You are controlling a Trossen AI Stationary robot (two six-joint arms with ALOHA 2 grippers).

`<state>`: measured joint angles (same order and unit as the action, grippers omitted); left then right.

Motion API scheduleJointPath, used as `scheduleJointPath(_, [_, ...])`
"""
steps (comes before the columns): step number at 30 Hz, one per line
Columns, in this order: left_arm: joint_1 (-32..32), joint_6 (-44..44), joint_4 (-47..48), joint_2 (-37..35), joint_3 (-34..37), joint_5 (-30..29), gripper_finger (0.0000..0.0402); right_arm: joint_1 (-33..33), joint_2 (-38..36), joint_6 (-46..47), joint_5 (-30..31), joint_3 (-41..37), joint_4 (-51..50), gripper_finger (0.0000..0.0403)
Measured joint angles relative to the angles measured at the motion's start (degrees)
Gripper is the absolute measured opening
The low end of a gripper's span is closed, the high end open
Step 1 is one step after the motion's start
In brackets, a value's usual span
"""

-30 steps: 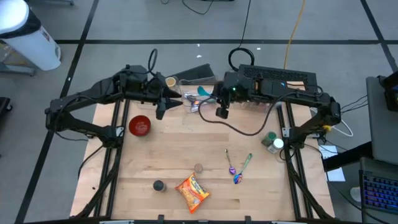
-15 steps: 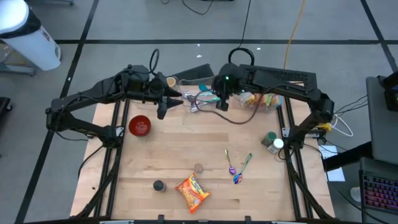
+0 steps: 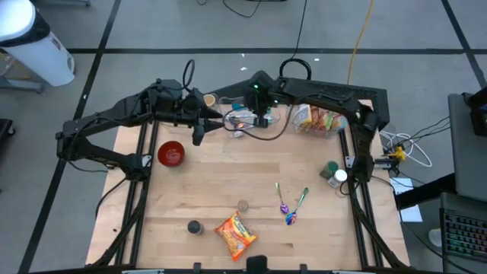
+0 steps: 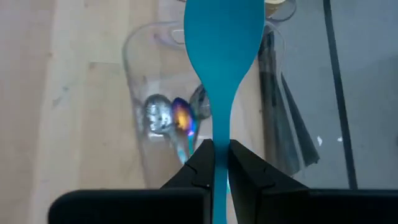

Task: Pick & Place Food Item
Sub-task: Put the blue baby spoon into the middle transparent bin

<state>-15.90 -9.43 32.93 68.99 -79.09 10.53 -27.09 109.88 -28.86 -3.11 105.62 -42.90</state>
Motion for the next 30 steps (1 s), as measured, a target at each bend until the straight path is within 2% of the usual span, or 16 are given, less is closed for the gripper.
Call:
scheduleJointPath(8, [0.0,-1.4,-0.1,-0.5,0.0,2.0,0.0177,-2.8,7.4,-5.6,-0.2,5.1,1.5,0.0012])
scheduleJointPath(16, [0.0,-2.3,-0.1,-0.5,0.0,2.0,0.0177,-4.5,11.7,-7.0,-1.7,5.2,0.9,0.0012])
scheduleJointPath(30, [0.0,-3.4,-0.2,-0.5,0.0,1.4,0.0177,-3.3,16.7,-7.5,-3.2,4.8,-0.3,0.0012])
